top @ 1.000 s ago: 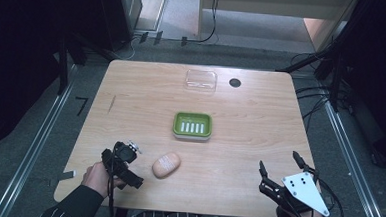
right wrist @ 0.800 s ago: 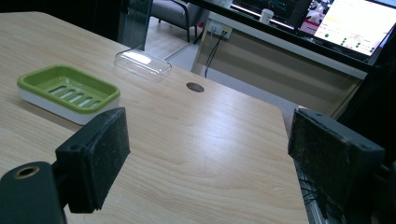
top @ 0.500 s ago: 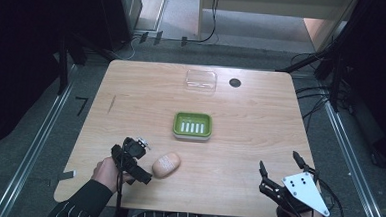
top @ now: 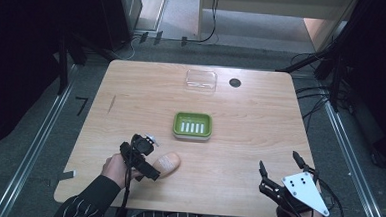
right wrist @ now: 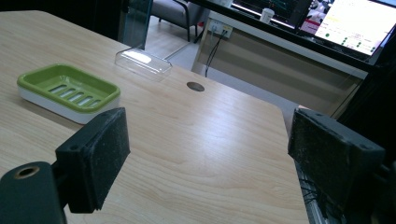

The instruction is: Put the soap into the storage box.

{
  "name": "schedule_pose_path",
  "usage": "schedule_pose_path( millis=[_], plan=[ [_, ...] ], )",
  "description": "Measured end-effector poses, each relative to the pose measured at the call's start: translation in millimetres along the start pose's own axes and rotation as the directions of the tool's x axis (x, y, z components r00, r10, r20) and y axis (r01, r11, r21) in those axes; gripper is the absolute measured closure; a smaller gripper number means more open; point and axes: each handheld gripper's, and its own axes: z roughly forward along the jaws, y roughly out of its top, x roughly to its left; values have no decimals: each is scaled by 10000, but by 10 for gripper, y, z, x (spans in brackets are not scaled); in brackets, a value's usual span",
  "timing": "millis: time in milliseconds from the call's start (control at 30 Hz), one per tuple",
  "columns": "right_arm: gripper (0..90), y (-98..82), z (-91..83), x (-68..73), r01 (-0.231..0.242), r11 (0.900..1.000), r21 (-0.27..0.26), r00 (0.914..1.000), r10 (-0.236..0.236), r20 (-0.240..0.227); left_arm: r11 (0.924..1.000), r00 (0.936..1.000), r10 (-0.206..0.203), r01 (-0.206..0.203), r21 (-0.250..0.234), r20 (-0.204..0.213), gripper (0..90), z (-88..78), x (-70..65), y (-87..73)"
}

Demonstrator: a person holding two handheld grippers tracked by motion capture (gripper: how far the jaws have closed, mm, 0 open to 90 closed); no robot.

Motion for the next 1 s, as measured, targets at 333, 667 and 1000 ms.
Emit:
schedule_pose_path(
  millis=[333, 667, 1000],
  plan=[
    [134, -1, -1, -1, -32, 10000, 12, 10000, 32, -10, 9993, 9994, 333, -334, 151, 78, 0, 73, -67, 177],
    [134, -1, -1, -1, -33, 10000, 15, 10000, 33, -14, 9976, 9979, 632, -636, 283, 170, 0, 163, -131, 305],
    [134, -1, -1, -9, -15, 10000, 4, 10000, 15, -18, 9936, 9950, 972, -983, 555, 234, 0, 249, -189, 410]
  ],
)
